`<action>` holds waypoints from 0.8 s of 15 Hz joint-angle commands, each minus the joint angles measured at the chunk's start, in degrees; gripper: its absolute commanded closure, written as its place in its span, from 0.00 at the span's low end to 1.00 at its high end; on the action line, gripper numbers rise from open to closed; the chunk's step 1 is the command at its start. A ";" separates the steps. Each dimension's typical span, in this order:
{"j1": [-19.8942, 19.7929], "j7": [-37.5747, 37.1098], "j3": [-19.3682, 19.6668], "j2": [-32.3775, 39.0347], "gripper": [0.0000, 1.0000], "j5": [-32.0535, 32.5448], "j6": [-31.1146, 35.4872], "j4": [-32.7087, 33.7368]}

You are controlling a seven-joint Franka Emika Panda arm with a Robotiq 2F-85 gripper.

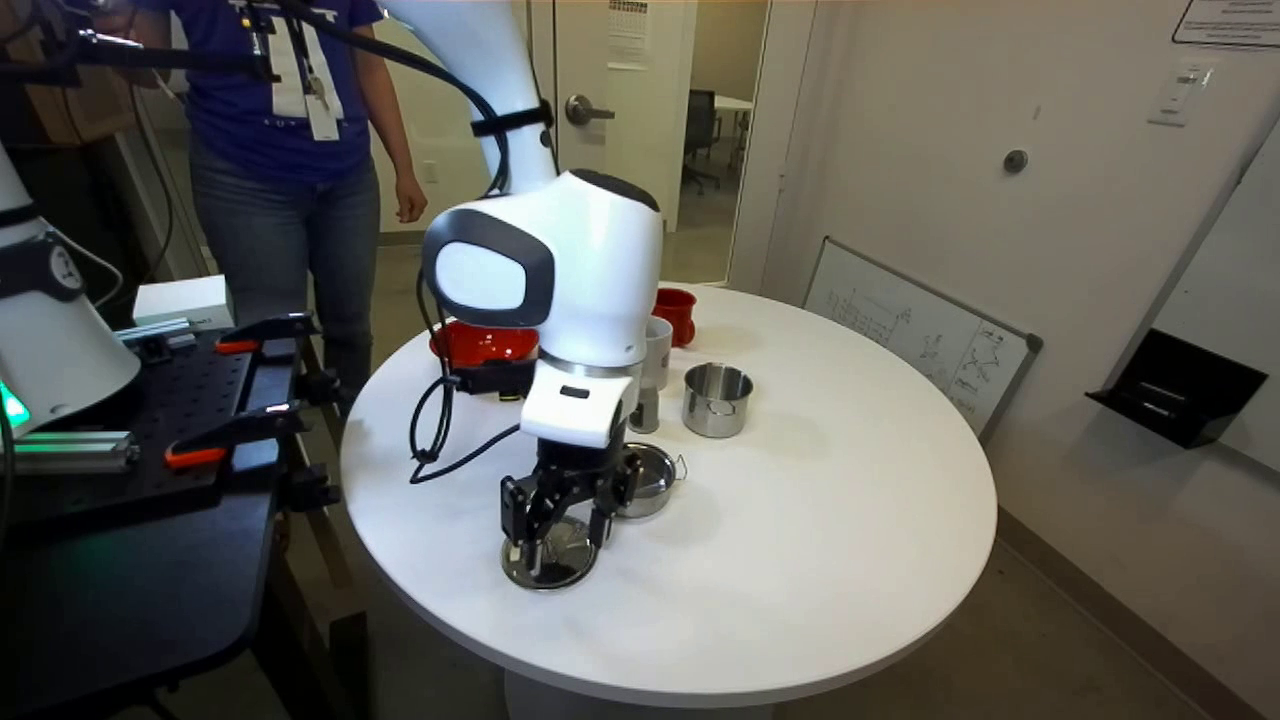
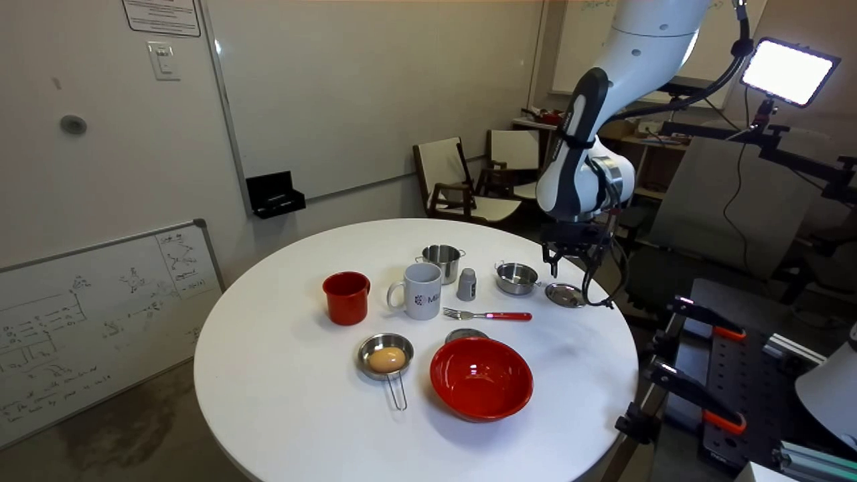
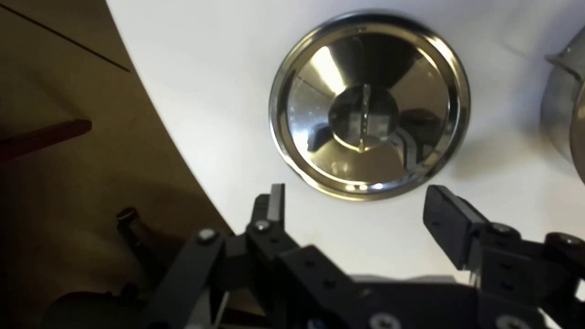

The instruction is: Open the small silver pot

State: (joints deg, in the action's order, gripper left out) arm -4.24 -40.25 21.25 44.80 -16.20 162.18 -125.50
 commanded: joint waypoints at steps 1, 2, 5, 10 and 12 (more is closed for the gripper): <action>11.67 -7.57 9.90 -4.02 0.00 3.94 -1.90 -3.96; 13.99 -8.88 12.26 -4.59 0.00 5.42 -2.35 -4.30; 22.90 -13.56 20.33 -6.67 0.00 12.23 -6.13 -5.00; 26.30 -17.29 23.37 -7.66 0.00 19.55 -9.08 -3.10; 27.87 -18.07 24.45 -8.42 0.00 20.67 -10.06 -3.23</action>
